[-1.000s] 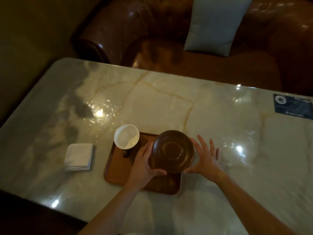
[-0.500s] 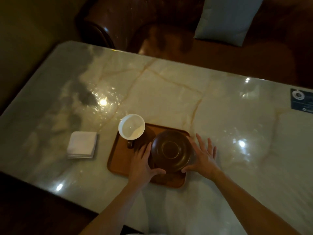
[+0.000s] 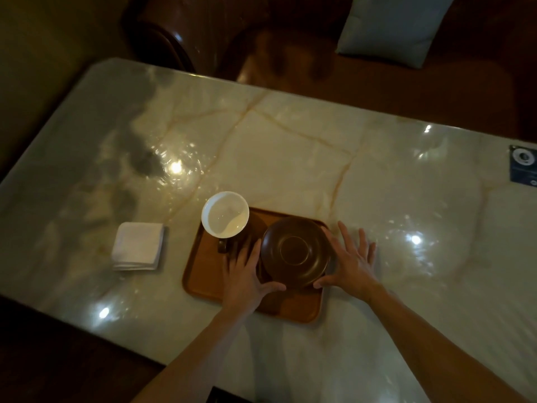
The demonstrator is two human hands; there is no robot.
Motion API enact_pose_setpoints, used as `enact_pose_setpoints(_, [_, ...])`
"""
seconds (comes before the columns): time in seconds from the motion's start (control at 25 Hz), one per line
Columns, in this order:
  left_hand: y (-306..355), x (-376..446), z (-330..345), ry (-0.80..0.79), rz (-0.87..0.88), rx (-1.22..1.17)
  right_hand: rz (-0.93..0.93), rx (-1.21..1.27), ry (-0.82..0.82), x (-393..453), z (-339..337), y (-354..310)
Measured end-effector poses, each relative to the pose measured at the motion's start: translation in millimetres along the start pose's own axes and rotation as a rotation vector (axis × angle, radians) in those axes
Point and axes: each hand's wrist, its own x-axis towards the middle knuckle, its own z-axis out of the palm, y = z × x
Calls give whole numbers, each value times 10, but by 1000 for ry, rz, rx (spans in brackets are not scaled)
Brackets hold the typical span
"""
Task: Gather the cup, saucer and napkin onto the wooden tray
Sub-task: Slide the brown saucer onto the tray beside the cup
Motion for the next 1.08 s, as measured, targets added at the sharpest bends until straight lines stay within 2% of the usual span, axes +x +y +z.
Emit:
enact_pose_setpoints(0.56, [-8, 91, 26, -50, -39, 59, 16, -63, -13, -46, -83, -53])
enact_pose_setpoints(0.76, [-20, -58, 52, -6, -29, 71, 95, -55, 65, -286, 86, -137])
enact_pose_setpoints(0.96, [-8, -282, -18, -63, -74, 91, 142, -99, 50, -615, 221, -221])
enact_pose_setpoints(1.08, [-29, -359, -180, -126, -62, 67, 132, -208, 109, -784, 184, -303])
